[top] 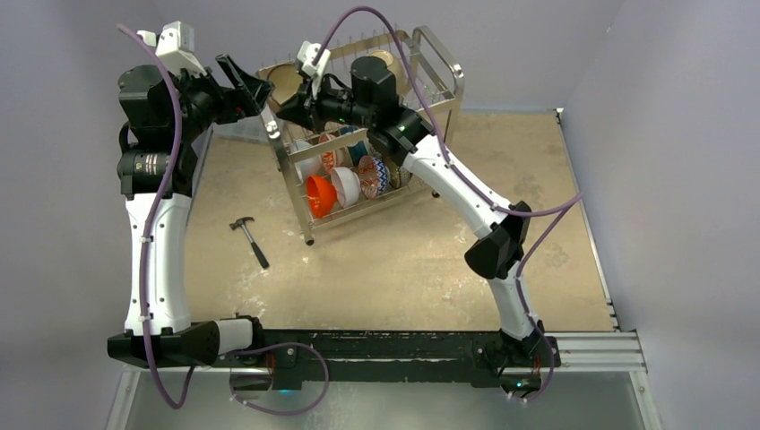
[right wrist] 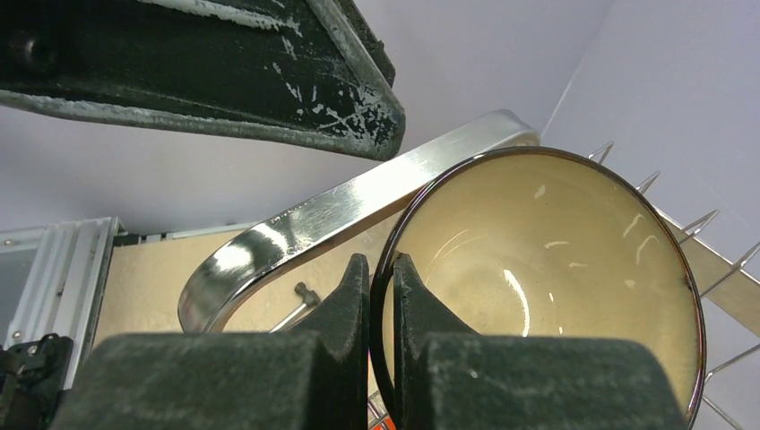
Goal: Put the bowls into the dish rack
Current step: Turn the bowl upside down on the dish rack.
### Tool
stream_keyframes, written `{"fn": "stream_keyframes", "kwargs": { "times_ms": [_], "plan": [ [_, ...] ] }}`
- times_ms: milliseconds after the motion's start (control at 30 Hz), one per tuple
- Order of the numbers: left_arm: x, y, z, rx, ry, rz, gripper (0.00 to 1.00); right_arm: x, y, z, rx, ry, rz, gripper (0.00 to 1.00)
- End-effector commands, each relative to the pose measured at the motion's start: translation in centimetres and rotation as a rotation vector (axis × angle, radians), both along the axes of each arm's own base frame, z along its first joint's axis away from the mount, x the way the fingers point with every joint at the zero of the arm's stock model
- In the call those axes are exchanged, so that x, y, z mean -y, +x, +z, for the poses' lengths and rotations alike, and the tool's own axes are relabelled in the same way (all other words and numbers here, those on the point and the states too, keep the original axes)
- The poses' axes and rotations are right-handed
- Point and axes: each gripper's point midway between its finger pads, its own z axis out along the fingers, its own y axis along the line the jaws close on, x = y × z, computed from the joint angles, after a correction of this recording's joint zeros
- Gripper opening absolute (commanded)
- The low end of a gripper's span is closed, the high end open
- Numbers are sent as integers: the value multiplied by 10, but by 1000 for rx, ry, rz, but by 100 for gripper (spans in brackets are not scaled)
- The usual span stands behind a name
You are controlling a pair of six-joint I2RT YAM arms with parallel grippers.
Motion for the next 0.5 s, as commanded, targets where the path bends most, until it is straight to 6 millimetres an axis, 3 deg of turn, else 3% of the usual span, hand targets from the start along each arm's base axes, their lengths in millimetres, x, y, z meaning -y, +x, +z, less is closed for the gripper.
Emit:
{"fn": "stream_keyframes", "kwargs": {
  "times_ms": [0,267,467],
  "plan": [
    [3,-10,29,83,-11,-17,87,18,-17,53,22,129,15,0],
    [7,-14,37,132,-9,-46,87,52,-34,94,-182,294,195,0],
    [15,-28,57,279,16,-97,86,65,-58,119,-312,364,341,0]
  ]
}}
